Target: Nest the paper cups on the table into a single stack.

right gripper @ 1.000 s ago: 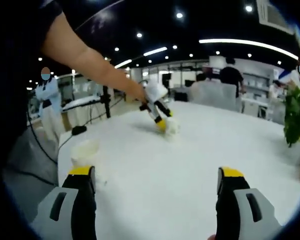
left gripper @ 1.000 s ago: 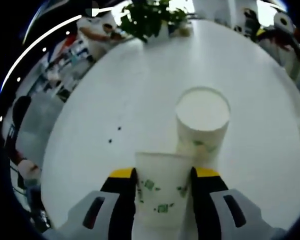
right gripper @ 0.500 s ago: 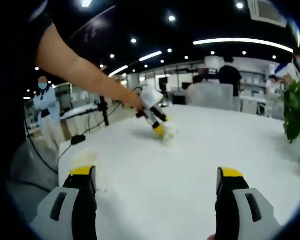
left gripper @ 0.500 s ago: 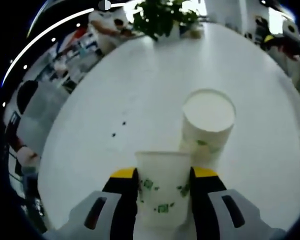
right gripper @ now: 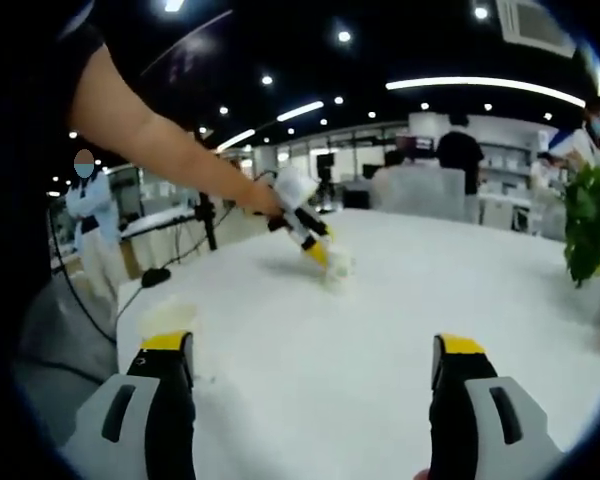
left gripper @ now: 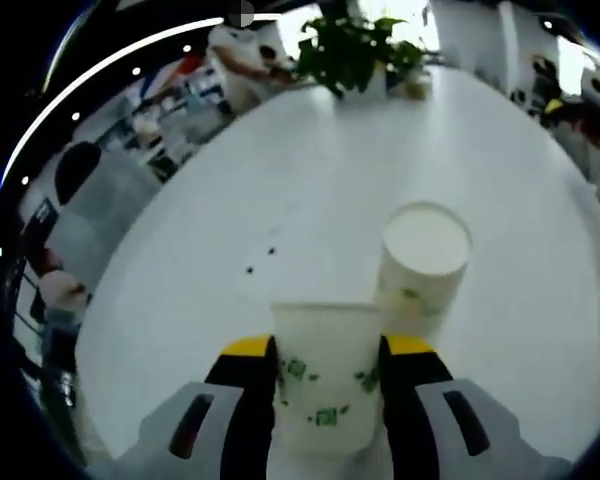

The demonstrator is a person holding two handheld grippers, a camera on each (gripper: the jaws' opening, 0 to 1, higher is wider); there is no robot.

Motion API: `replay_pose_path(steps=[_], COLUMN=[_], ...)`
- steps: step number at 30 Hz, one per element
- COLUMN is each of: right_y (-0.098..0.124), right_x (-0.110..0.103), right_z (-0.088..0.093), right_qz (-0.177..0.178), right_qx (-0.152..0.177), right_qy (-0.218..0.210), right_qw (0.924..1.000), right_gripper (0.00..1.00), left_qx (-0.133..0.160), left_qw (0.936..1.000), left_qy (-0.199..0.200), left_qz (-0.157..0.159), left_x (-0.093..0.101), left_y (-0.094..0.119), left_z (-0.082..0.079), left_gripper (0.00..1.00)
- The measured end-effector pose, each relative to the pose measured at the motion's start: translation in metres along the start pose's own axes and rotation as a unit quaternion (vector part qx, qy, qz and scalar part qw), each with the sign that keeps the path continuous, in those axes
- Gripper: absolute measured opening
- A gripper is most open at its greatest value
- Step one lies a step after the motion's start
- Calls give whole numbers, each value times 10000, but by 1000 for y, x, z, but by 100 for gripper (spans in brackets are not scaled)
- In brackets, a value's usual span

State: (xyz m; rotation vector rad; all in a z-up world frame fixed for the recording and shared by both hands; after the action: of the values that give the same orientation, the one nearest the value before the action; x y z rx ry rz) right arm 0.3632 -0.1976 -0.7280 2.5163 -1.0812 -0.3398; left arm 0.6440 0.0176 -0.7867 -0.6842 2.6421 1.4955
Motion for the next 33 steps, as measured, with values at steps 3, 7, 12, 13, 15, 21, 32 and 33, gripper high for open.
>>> replay_pose_path(steps=[3, 7, 12, 13, 15, 21, 32, 33], right_y=[0, 0, -1, -1, -1, -1, -1, -1], right_x=[-1, -2, -4, -4, -5, -7, -10, -10], right_z=[-1, -3, -5, -6, -7, -10, -11, -11], right_qz=[-22, -31, -44, -45, -51, -66, -89, -92], right_qx=[-1, 6, 21, 19, 31, 45, 48, 49], right_qy=[15, 42, 67, 75, 77, 95, 115, 116], right_qw=[10000, 10000, 10000, 10000, 10000, 9999, 9999, 9999], right_gripper=[97, 97, 97, 97, 97, 97, 97, 97], left_qx=[230, 720, 1176, 1295, 1503, 2169, 3099, 3155], left_qw=[9994, 9947, 9867, 9838, 9791, 9600, 9248, 9218], left_qy=[248, 632, 908, 1004, 1100, 1497, 2007, 2053], left_qz=[-123, -368, -666, -730, -822, -942, -918, -925], left_x=[-2, -15, -29, -33, -37, -42, -40, -41], left_y=[7, 21, 38, 42, 49, 70, 101, 104], left_z=[-5, -21, -36, -40, -46, -64, -89, -91], left_gripper=[39, 39, 38, 38, 38, 38, 38, 38])
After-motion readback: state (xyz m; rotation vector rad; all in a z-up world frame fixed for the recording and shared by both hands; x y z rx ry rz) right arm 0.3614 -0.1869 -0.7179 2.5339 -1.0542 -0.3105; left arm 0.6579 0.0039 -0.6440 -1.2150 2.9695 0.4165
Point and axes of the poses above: the point that each gripper's makers call its tool centre point, and the gripper's own axes: y roughly backward along the fingers, x roughly to its right, z roughly out of its underside, the point moved 2 cm from there along y, roughly backward along the fingers, and after that the axes turned 8 degrees about -x, right-handed, at the moved point
